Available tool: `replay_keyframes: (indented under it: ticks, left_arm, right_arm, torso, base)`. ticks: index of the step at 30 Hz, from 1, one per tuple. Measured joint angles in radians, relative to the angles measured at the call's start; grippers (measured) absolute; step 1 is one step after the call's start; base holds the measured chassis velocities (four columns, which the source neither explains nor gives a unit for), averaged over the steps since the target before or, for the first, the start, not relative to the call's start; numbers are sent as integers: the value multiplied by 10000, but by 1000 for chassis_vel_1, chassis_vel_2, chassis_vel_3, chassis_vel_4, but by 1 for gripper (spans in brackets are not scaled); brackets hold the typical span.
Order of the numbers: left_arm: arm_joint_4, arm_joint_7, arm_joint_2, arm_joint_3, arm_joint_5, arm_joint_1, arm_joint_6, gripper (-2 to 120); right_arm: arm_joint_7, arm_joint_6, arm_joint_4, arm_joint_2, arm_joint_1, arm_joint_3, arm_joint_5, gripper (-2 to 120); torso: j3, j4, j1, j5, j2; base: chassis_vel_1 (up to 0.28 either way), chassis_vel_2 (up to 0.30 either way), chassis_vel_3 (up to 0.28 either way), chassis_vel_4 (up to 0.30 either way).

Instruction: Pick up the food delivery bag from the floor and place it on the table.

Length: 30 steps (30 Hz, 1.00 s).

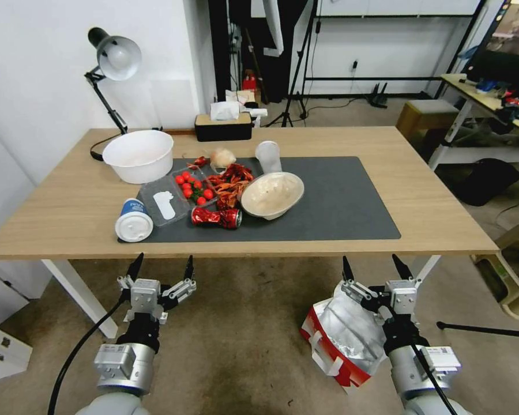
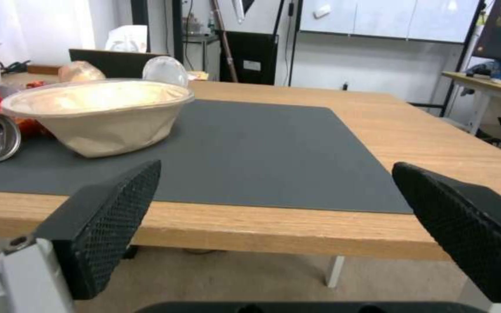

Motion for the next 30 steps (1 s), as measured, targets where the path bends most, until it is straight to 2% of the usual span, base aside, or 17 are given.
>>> replay_keyframes:
  ticks: [30]
  left_arm:
    - [0, 0, 0, 0, 0, 0, 0, 100]
  right_arm:
    - [0, 0, 0, 0, 1, 0, 0, 100]
  torso:
    - [0, 0, 0, 0, 0]
  base:
    - [0, 0, 0, 0]
